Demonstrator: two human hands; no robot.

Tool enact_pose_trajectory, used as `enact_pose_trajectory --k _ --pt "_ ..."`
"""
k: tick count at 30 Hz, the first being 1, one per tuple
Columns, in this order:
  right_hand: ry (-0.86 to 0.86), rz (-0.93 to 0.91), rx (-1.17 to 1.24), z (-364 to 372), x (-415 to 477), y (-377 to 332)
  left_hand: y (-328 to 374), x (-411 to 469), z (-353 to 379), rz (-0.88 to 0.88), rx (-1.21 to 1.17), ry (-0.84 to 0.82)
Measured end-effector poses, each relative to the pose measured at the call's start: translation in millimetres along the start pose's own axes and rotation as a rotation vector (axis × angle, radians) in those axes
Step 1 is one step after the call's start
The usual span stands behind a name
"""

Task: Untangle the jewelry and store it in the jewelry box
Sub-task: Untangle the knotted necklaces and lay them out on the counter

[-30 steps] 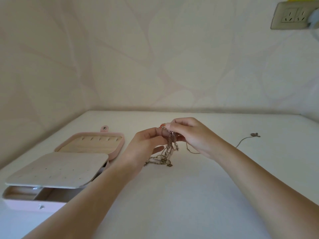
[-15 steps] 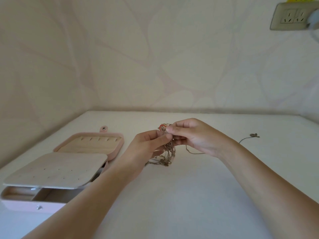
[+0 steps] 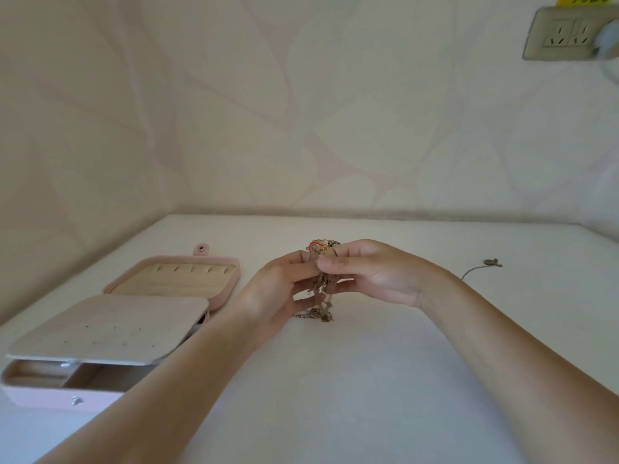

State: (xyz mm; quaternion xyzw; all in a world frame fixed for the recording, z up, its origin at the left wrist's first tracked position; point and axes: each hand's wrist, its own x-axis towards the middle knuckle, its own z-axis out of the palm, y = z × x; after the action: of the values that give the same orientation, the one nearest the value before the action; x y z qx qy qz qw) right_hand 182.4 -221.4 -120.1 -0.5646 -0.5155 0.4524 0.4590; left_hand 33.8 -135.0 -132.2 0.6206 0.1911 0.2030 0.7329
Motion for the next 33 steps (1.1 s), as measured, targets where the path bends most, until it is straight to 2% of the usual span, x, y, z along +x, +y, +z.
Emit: enact_pose_trajectory --k 3,5,7,11,13,15,18,23,29,33 --pt "-0.032 0.021 0.062 -6 -2 -2 1 -2 3 0.018 -0.032 -0.060" --pt "0.056 -0.022 0.031 -7 -1 -1 0 -3 5 0.023 -0.038 -0.106" --pt "0.213 -0.089 -0.104 0 0 -2 -1 -3 5 0.030 -0.033 -0.123" --pt "0.501 -0.270 -0.531 18 3 0 -1 0 5 0.132 0.116 0.007" --pt "0.513 -0.340 -0.650 22 5 2 -2 1 5 0.212 0.138 0.086" --pt "0.490 -0.326 -0.703 24 5 0 1 2 3 0.282 0.082 0.130" --pt "0.469 -0.274 -0.672 24 3 -1 3 5 -3 0.306 -0.003 0.138" --pt "0.585 -0.268 -0.637 24 3 -3 1 9 1 0.290 -0.106 0.110" --pt "0.639 -0.319 -0.593 27 5 -5 9 4 2 0.251 -0.185 -0.044" --pt "0.630 -0.265 -0.511 27 7 -5 13 4 -2 0.175 -0.223 -0.059"
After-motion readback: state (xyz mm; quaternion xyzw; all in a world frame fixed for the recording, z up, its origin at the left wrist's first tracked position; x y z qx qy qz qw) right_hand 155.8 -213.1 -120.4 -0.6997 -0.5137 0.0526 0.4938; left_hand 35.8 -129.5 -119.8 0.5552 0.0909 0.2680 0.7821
